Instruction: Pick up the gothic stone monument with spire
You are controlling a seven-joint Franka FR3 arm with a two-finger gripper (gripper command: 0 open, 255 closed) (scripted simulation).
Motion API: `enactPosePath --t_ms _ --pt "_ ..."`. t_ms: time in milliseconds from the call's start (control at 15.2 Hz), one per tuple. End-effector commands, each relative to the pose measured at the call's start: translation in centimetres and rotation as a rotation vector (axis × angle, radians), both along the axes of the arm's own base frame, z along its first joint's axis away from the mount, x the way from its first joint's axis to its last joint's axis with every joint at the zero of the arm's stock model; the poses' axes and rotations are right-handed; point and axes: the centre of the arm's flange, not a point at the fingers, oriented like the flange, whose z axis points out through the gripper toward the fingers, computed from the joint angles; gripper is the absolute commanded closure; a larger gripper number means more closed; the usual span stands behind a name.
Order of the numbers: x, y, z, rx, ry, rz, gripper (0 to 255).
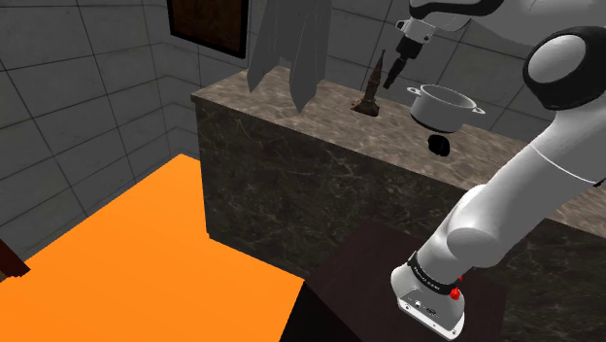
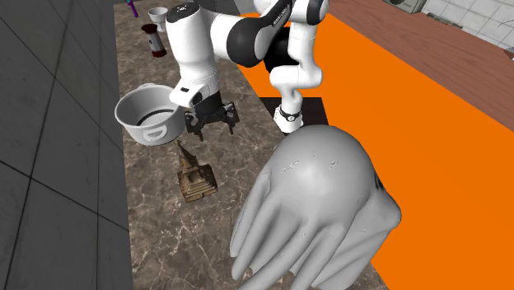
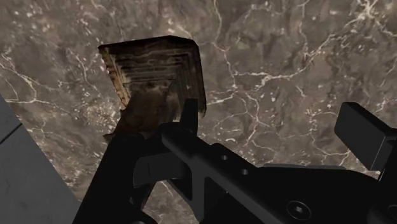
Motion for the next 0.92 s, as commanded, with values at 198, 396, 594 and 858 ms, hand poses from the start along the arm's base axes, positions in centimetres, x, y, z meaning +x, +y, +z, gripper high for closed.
enactPosePath --t_ms 198,396,594,858 --pt "3.8 -5.6 0.6 0.001 -0.028 0.084 0" --pt "6.2 -8.7 1.0 0.003 -0.044 0.132 0" --pt "6.3 -8.8 -0.1 0.003 -0.044 0.133 0" --pt "6.3 -8.8 -2.2 0.003 -0.044 0.133 0"
